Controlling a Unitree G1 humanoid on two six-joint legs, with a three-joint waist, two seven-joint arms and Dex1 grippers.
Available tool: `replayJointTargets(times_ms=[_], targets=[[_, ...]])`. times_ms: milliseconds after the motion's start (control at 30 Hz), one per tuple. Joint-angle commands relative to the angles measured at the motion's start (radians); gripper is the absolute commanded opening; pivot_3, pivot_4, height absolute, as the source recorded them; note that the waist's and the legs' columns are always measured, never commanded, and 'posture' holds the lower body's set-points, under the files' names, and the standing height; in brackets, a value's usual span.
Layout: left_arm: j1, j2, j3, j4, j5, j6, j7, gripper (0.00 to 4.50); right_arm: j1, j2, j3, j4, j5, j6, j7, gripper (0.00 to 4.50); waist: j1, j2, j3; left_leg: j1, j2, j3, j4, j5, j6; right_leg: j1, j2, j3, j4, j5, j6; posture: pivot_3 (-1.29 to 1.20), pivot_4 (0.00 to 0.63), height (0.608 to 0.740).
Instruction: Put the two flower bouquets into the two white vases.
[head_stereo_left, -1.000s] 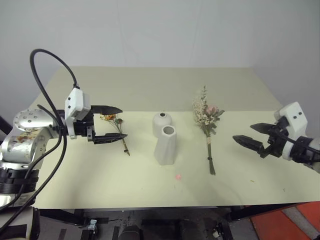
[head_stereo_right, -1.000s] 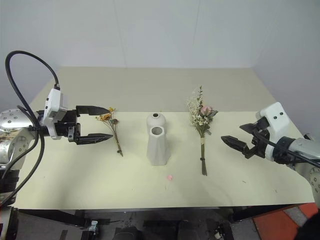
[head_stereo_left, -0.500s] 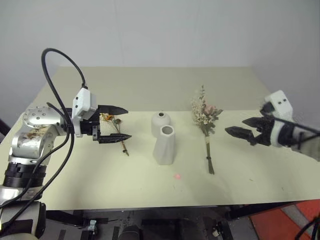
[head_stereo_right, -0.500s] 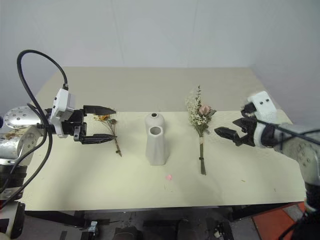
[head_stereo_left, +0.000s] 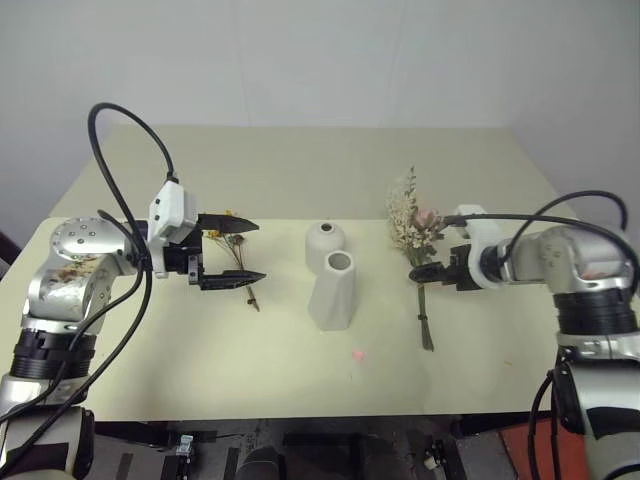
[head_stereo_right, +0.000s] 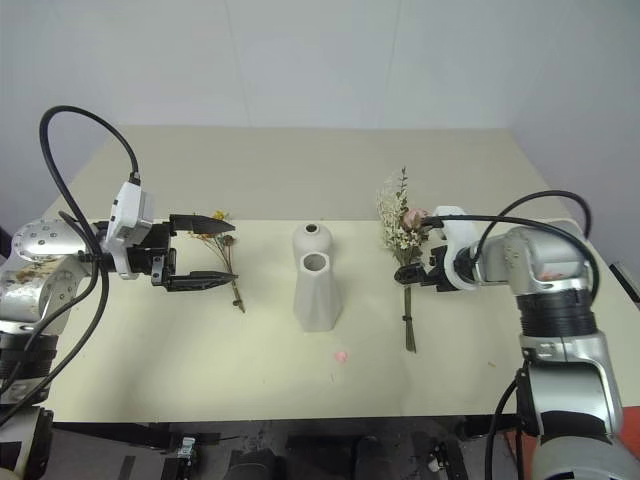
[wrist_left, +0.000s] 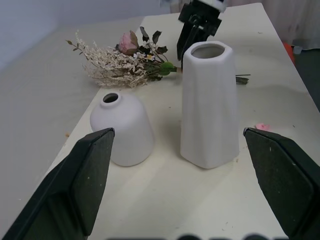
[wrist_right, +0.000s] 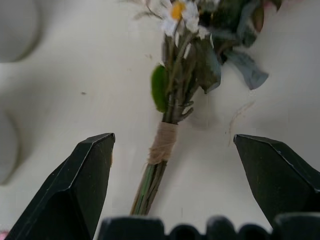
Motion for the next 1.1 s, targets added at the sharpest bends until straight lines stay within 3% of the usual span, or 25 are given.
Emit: replayJointTargets(times_ms=[33,167,367,467,533,700,900,1000,1100], targets=[[0.007,0.003,0.035,-0.042,-0.021,-0.005,0.017,4.50,-0.028,0.024,0.041,0.044,-0.048,-0.069,0.021,4.31,-0.001,0.000,0.000,-0.002,0.000,0.000,0.000,0.000,0.000,-0.003,0.000,0.000,0.000,0.000,0.000,0.00,0.150,0.740],[0.023,0.008,0.043,-0.054,-0.024,-0.005,0.028,4.50,-0.025,0.055,0.071,0.084,-0.089,-0.133,0.043,3.33,-0.005,0.000,0.000,-0.005,0.000,0.000,0.001,0.001,-0.001,-0.006,0.000,0.000,0.002,0.001,-0.001,0.00,0.150,0.740],[0.044,0.017,0.058,-0.077,-0.027,0.005,0.040,4.50,-0.011,0.069,0.058,0.069,-0.118,-0.166,0.058,1.11,-0.022,0.000,0.000,-0.004,0.000,0.000,0.002,0.001,-0.001,-0.006,0.000,0.000,0.003,0.002,-0.001,0.00,0.150,0.740],[0.045,0.017,0.060,-0.079,-0.025,0.008,0.043,4.50,0.001,0.074,0.034,0.021,-0.114,-0.154,0.053,0.21,-0.025,0.000,0.000,-0.004,0.000,0.000,0.002,0.001,-0.002,-0.006,0.001,0.000,0.005,0.002,-0.001,0.00,0.150,0.740],[0.045,0.017,0.060,-0.081,-0.026,0.010,0.044,4.50,0.016,0.084,-0.007,-0.021,-0.111,-0.150,0.029,0.19,-0.025,0.000,0.000,-0.004,0.001,0.000,0.002,0.001,-0.002,-0.006,0.001,0.000,0.005,0.002,-0.001,0.00,0.150,0.740],[0.050,0.018,0.057,-0.080,-0.023,0.016,0.049,4.50,0.084,0.161,-0.252,-0.204,-0.086,-0.204,-0.086,0.19,-0.022,0.000,0.000,-0.005,0.000,0.000,0.003,0.001,-0.002,-0.007,0.000,0.000,0.006,0.002,-0.001,0.00,0.150,0.740],[0.052,0.014,0.054,-0.069,-0.022,0.026,0.050,4.50,0.169,0.267,-0.440,-0.443,-0.031,-0.438,-0.134,0.19,-0.020,0.000,0.000,-0.005,0.000,-0.001,0.003,0.001,-0.002,-0.007,0.001,0.000,0.006,0.002,-0.001,0.00,0.150,0.740],[0.051,0.013,0.051,-0.057,-0.018,0.040,0.057,4.50,0.151,0.317,-0.485,-0.509,0.040,-0.515,-0.110,0.19,-0.026,0.000,0.000,-0.003,0.000,0.000,0.003,0.002,-0.003,-0.007,0.000,0.001,0.008,0.003,-0.001,0.00,0.150,0.740],[0.048,0.011,0.047,-0.040,-0.011,0.069,0.079,4.50,0.136,0.360,-0.451,-0.604,0.093,-0.603,-0.080,0.19,-0.027,0.001,0.000,-0.001,0.000,0.000,0.003,0.002,-0.003,-0.007,0.001,0.001,0.012,0.003,-0.001,0.00,0.150,0.740]])
